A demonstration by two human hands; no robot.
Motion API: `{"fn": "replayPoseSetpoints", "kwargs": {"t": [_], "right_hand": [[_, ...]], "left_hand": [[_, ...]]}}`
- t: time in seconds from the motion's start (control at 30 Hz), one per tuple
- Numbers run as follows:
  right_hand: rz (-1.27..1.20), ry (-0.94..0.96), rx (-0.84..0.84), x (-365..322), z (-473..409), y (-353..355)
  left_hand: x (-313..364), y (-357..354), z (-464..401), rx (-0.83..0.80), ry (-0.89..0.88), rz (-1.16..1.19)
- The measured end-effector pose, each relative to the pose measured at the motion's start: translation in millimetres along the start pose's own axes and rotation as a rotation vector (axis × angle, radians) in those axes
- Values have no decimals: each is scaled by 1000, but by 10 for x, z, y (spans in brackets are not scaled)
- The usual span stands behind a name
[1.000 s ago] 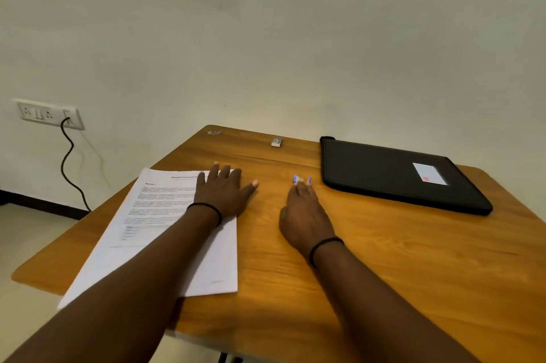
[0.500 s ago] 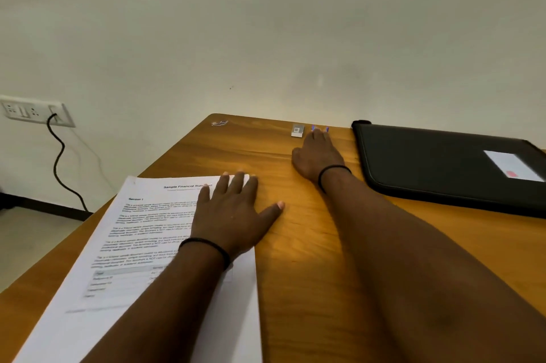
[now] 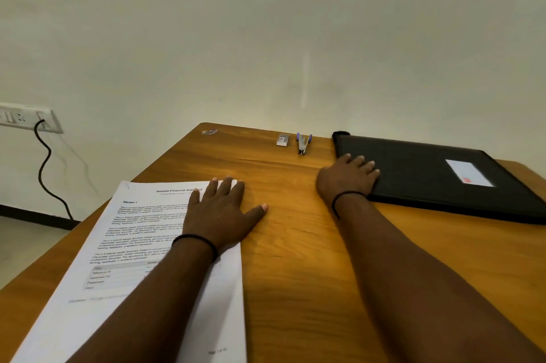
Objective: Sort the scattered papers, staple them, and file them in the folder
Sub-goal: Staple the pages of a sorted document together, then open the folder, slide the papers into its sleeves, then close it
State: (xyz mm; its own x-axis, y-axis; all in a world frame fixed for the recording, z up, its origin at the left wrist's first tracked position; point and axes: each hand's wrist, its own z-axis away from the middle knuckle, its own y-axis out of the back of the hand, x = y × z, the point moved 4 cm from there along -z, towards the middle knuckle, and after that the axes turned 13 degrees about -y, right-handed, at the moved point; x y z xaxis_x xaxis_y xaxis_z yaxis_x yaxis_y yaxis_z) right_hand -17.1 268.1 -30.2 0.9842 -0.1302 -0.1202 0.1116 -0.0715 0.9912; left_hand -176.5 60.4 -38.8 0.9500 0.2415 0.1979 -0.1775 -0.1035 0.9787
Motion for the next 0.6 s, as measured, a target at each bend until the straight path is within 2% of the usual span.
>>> {"fn": "replayPoseSetpoints", "kwargs": {"t": [0.2,0.33,0.43,0.53,0.6], "right_hand": [[57,93,-46,506,272,145],[83,197,-31,916,733,252],[49,318,-4,1198,1124,329],[-15,436,25,1603,1502,438],[-51,498,22,1840,1686,481]], "left_hand": [[27,48,57,66,-2,30],[132,199,154,259,-26,-12],[260,316,249,376,-109,-57],[567,341,369,358,-232,-62],[828,295,453,274,-294,22]]}}
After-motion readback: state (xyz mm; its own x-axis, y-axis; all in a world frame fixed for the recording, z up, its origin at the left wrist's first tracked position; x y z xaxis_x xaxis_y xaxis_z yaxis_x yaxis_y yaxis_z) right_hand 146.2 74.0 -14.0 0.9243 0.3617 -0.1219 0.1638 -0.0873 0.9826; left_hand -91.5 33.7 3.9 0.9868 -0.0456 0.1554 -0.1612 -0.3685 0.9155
